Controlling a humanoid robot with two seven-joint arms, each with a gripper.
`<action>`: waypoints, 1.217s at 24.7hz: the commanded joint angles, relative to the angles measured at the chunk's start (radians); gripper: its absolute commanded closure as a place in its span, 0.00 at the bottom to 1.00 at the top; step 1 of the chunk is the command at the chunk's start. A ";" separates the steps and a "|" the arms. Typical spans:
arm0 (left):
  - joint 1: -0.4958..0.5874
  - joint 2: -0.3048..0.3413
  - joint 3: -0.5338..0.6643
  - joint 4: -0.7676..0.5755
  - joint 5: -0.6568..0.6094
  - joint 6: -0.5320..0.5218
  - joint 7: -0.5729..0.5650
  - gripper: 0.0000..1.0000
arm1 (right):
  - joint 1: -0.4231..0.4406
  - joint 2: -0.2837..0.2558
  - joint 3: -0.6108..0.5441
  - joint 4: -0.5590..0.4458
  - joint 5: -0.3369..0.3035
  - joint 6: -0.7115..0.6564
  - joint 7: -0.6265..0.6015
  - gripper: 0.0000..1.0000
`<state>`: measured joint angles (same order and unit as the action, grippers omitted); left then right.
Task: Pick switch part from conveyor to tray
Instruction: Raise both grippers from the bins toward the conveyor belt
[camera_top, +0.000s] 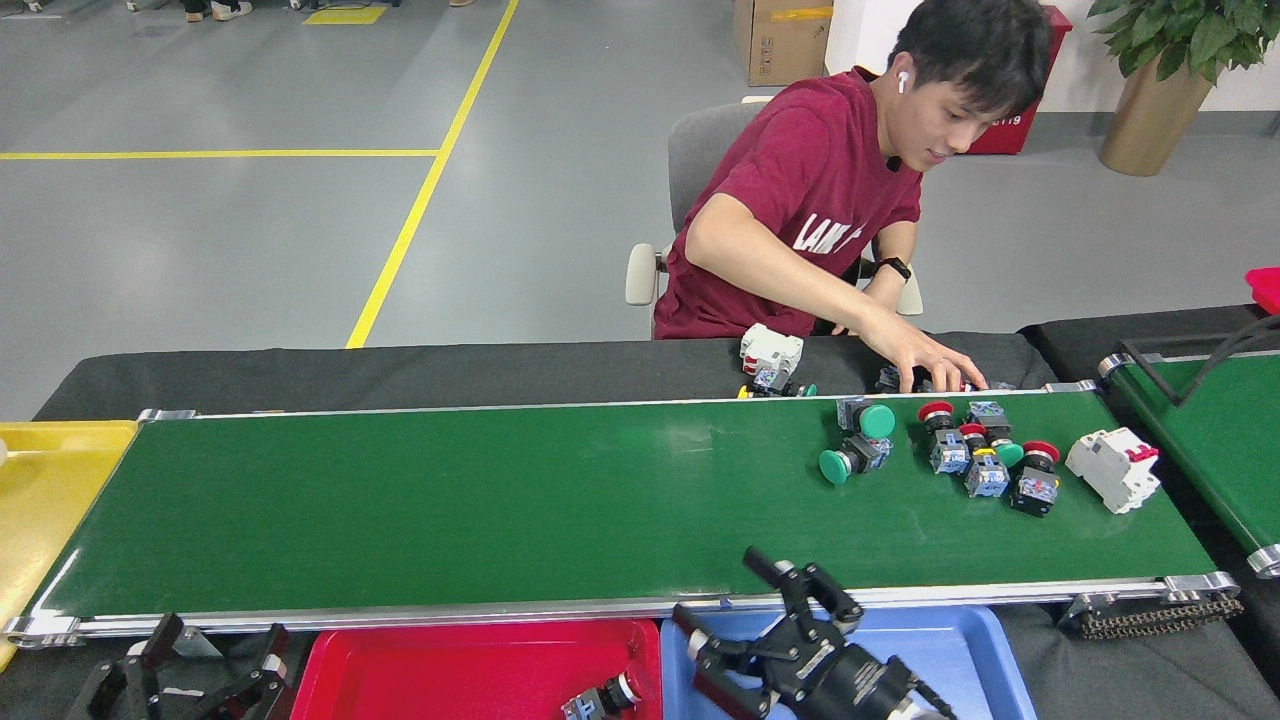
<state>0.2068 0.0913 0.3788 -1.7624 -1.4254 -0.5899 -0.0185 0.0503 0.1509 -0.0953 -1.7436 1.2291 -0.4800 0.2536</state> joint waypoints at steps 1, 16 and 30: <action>-0.061 0.007 -0.061 -0.012 -0.004 -0.047 -0.014 0.00 | -0.012 -0.002 -0.070 -0.010 -0.003 0.107 -0.074 0.01; -0.389 -0.222 -0.724 0.254 -0.313 0.259 -0.172 0.00 | 0.177 -0.088 -0.146 -0.001 0.049 0.241 -0.329 0.01; -0.495 -0.177 -0.624 0.385 -0.204 0.214 -0.161 0.00 | 0.206 -0.129 -0.001 0.004 0.095 0.242 -0.336 0.02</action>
<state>-0.2725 -0.0952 -0.2517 -1.3629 -1.6426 -0.3209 -0.1911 0.2564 0.0366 -0.1014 -1.7225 1.3272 -0.2447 -0.0520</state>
